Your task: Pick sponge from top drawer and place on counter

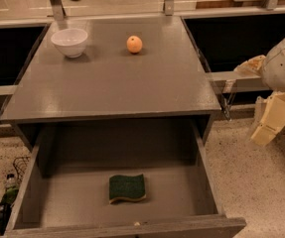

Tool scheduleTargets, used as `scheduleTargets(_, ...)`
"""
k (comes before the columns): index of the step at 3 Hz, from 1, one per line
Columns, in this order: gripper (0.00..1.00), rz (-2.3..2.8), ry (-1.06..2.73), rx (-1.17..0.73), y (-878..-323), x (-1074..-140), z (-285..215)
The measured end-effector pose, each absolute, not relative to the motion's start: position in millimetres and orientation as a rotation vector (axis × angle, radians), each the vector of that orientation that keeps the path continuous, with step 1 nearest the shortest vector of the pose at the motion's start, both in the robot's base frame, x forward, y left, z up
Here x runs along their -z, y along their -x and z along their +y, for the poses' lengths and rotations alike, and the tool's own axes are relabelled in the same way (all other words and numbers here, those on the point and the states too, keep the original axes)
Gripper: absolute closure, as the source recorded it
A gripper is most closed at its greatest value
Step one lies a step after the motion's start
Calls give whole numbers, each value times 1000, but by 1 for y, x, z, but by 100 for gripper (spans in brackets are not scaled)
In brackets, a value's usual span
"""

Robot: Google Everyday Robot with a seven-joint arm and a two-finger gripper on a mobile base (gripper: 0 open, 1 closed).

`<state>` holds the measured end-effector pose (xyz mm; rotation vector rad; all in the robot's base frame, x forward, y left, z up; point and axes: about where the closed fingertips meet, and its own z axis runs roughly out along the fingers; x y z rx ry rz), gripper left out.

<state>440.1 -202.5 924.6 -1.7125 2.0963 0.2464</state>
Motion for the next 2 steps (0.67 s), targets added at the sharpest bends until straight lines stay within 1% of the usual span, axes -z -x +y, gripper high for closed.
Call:
scheduleTargets(1,0,2062,1741,-216,-432,-925,-192)
scheduleTargets(2,0,1994,1772,-202,-410,-929,-175)
